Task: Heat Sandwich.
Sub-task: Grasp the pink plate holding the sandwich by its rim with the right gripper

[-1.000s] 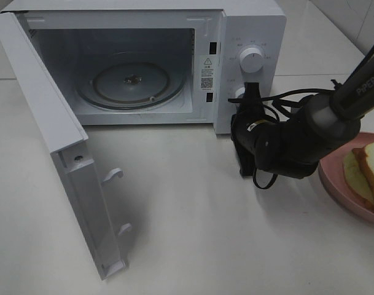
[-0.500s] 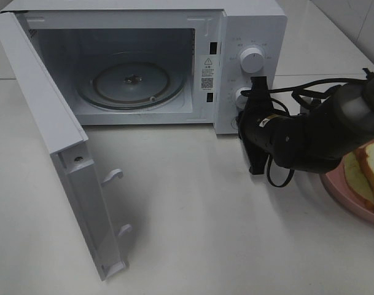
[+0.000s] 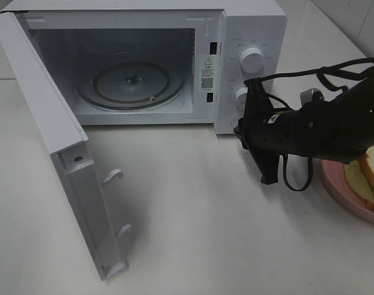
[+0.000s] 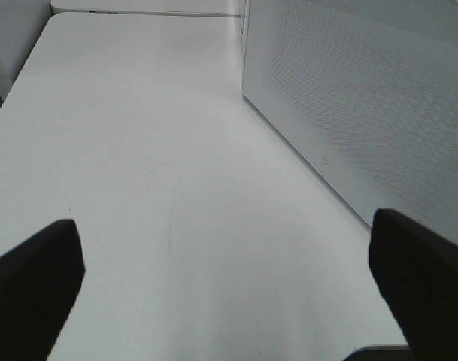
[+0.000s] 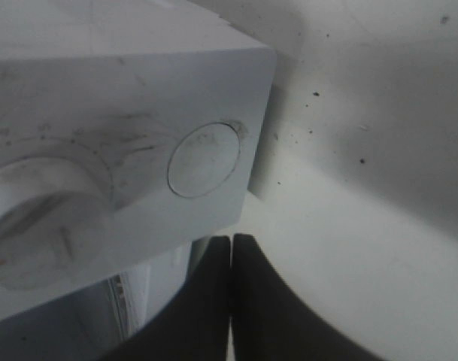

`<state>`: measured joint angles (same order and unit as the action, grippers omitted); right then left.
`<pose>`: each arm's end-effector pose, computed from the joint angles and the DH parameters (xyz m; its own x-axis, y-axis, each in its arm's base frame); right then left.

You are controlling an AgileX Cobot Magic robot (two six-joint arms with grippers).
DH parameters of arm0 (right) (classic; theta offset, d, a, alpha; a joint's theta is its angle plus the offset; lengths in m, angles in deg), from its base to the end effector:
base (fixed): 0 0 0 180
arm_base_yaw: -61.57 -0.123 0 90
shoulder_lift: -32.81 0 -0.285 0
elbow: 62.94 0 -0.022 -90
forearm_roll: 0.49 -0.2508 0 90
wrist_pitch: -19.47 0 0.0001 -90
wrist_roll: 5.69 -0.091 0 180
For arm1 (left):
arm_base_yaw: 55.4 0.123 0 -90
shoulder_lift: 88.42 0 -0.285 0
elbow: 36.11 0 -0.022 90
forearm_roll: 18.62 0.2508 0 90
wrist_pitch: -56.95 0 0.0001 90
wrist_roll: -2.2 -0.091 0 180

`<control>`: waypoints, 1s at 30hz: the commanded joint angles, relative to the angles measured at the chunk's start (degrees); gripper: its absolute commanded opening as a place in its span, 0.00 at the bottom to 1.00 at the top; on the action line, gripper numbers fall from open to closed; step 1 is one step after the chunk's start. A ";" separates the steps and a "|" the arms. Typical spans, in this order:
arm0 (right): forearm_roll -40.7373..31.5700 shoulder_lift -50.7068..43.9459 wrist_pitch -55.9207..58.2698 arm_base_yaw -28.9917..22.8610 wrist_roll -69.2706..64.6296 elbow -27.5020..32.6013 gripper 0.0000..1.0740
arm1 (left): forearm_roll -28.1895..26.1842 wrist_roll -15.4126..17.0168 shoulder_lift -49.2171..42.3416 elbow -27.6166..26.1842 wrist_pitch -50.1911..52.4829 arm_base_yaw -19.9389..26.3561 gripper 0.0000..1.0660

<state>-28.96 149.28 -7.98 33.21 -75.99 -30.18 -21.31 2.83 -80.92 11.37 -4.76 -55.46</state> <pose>0.3150 0.1474 0.1233 -0.2504 0.9674 -0.0384 0.5299 0.1702 0.8308 -0.0086 -0.0038 0.2813 -0.4498 -0.0328 -0.8925 0.0230 0.9986 -0.0483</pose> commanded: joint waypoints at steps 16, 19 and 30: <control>1.95 -13.41 29.91 0.40 50.25 0.23 0.07 | -0.11 0.46 -0.92 0.17 0.40 -0.06 0.92; 2.01 -15.24 34.21 0.40 57.24 0.23 0.09 | -0.11 0.46 -0.92 0.17 0.40 -0.06 0.92; 2.29 -19.42 46.47 0.40 76.26 0.17 0.12 | -0.11 0.46 -0.92 0.17 0.40 -0.06 0.92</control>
<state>-27.24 130.78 36.20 33.21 -3.68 -30.07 -21.31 2.83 -80.92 11.37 -4.76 -55.46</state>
